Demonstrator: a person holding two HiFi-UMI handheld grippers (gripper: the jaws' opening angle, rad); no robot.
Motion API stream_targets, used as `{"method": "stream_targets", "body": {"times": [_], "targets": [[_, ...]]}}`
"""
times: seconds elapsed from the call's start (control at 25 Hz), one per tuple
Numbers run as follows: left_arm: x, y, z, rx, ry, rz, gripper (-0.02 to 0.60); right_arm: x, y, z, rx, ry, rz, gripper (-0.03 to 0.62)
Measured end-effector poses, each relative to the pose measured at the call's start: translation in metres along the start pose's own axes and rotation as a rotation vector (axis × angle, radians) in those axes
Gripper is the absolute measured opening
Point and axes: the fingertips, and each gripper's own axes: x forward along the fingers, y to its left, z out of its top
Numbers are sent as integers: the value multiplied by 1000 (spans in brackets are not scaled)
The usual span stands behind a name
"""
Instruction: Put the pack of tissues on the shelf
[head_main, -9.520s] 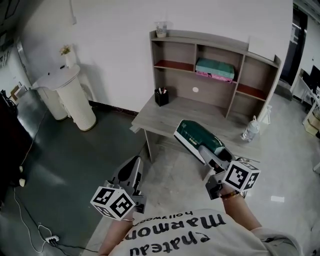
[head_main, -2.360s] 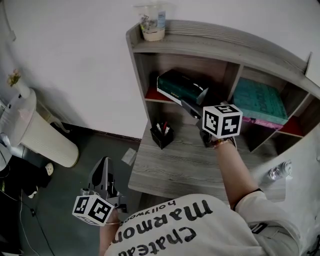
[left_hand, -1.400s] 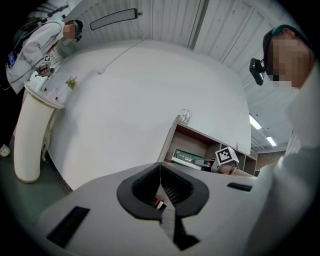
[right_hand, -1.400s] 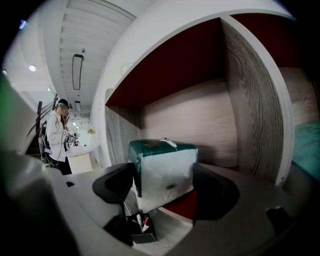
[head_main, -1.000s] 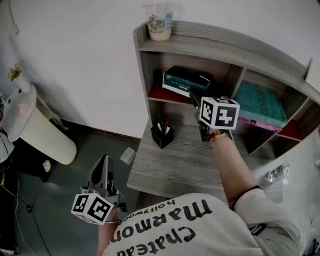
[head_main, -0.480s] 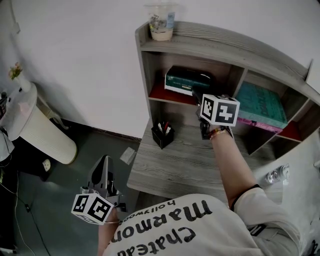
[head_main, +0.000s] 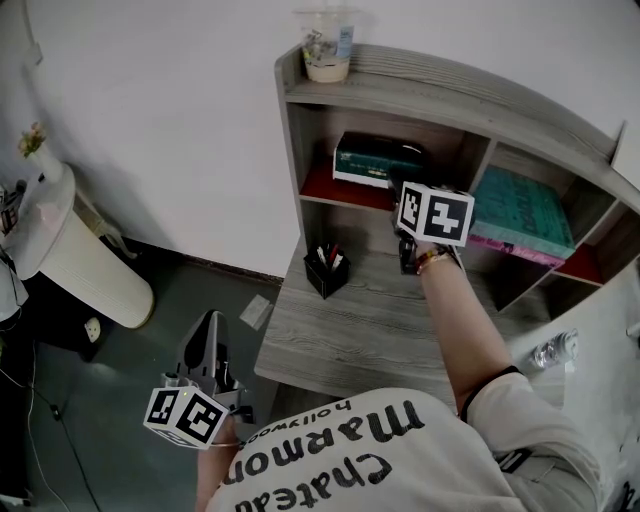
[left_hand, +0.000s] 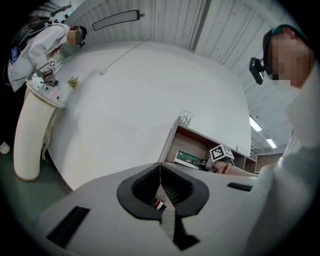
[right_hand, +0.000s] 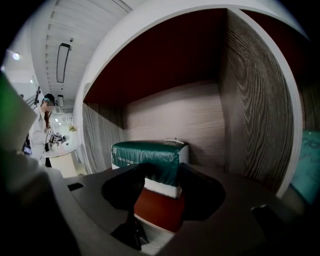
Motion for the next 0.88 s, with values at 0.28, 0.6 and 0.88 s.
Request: {"method": "stream_targets", "body": {"times": [0.28,0.6,0.88], "targets": [[-3,2,0,-1,-8,-5,18,3,-1,-1,-7,7,-23,210],[-17,5,7,6,-13,-10,18,-1,-1,-9,61,30,8,218],[-28,4,12,9,-6,-36,18,-10,9,-10,76,57,39,280]]}}
